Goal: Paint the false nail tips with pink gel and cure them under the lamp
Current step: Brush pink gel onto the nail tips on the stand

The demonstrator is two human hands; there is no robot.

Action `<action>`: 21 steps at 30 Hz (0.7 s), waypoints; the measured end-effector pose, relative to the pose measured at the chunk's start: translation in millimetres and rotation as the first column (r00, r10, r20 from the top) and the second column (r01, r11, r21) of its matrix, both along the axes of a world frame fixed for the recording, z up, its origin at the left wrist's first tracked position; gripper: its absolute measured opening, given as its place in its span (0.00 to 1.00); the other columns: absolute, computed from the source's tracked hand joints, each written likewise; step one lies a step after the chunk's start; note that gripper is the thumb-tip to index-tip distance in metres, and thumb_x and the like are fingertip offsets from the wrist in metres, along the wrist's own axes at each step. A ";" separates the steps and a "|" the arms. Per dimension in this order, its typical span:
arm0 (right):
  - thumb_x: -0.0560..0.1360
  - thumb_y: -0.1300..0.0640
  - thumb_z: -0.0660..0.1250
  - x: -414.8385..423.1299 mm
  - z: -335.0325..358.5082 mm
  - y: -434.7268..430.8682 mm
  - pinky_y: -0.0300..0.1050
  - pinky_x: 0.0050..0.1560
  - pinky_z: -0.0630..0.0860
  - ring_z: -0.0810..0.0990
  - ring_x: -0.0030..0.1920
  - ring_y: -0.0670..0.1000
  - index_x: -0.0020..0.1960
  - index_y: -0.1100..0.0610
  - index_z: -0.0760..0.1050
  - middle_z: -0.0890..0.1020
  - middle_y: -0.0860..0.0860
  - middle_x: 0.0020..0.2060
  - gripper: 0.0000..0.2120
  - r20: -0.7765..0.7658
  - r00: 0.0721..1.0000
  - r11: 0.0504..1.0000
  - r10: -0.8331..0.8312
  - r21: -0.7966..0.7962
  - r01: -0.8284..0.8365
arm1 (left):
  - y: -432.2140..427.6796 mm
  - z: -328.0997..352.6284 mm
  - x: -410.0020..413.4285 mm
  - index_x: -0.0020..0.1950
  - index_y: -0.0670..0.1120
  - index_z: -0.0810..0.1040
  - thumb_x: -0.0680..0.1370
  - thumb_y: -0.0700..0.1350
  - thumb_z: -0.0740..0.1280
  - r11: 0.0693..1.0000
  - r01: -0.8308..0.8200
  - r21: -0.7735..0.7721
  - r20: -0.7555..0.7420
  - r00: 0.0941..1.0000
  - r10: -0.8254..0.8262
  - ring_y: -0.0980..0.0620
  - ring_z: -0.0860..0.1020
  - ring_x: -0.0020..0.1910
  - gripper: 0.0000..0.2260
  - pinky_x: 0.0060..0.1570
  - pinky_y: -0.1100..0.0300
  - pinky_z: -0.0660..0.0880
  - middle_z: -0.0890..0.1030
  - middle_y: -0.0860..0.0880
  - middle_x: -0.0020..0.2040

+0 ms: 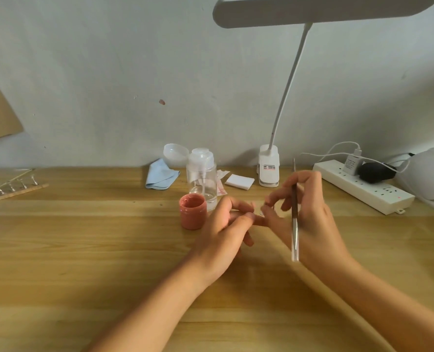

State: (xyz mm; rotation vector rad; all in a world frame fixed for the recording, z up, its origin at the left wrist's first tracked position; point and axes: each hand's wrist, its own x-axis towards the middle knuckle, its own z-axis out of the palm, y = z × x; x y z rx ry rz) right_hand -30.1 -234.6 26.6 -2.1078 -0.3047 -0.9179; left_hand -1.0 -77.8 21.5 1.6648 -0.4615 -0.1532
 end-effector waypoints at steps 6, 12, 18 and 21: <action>0.73 0.66 0.71 34.5 8.6 -27.1 0.60 0.53 0.75 0.77 0.46 0.56 0.56 0.62 0.61 0.78 0.47 0.41 0.20 -0.136 0.991 1.000 -0.013 -0.019 0.010 | 12.7 -15.9 9.7 0.48 0.56 0.67 0.77 0.54 0.64 0.754 -0.466 0.462 0.461 0.853 0.245 0.54 0.77 0.39 0.06 0.36 0.57 0.68 0.78 0.55 0.35; 0.72 0.63 0.74 48.1 -7.4 -30.7 0.60 0.54 0.74 0.77 0.48 0.54 0.55 0.62 0.62 0.80 0.45 0.41 0.21 -0.209 0.978 0.980 0.023 -0.189 -0.063 | 9.9 -23.6 17.8 0.59 0.55 0.65 0.79 0.57 0.59 0.641 -0.546 0.539 0.570 0.797 0.200 0.50 0.80 0.44 0.12 0.36 0.57 0.66 0.80 0.54 0.40; 0.72 0.60 0.74 55.1 -14.1 -37.4 0.55 0.53 0.76 0.78 0.48 0.51 0.56 0.59 0.63 0.79 0.45 0.42 0.22 -0.248 0.969 0.950 -0.006 -0.303 -0.071 | 8.7 -25.2 24.9 0.61 0.56 0.71 0.81 0.58 0.57 0.583 -0.531 0.615 0.549 0.819 0.168 0.48 0.81 0.50 0.11 0.39 0.56 0.69 0.82 0.54 0.46; 0.71 0.60 0.75 58.3 -16.0 -39.8 0.48 0.52 0.75 0.76 0.48 0.45 0.55 0.54 0.62 0.77 0.42 0.41 0.23 -0.249 0.968 0.945 -0.045 -0.325 -0.039 | 8.3 -25.3 26.4 0.60 0.57 0.72 0.81 0.57 0.58 0.593 -0.527 0.609 0.543 0.822 0.172 0.48 0.80 0.48 0.10 0.37 0.56 0.68 0.82 0.54 0.44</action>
